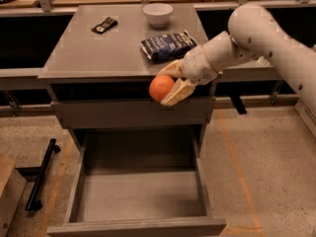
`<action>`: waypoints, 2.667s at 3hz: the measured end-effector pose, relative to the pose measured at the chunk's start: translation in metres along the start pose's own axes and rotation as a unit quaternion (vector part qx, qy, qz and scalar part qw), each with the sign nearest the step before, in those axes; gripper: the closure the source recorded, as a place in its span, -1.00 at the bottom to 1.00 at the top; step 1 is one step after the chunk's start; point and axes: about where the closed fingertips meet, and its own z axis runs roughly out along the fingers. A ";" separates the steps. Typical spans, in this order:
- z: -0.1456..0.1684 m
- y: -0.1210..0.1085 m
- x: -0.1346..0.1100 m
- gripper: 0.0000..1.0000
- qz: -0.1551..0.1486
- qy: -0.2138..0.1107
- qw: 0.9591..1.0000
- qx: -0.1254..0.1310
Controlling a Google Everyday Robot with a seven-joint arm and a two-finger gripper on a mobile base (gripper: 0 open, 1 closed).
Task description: Pick orange from middle drawer and place on counter
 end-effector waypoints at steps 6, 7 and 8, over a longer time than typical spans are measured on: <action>0.018 -0.153 -0.048 1.00 0.022 -0.111 0.972 0.205; 0.050 -0.184 -0.048 1.00 0.048 -0.141 0.964 0.218; 0.074 -0.206 -0.053 0.71 0.061 -0.159 0.961 0.218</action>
Offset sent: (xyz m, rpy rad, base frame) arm 0.0151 0.0004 0.0351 0.0209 -0.0604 -0.0003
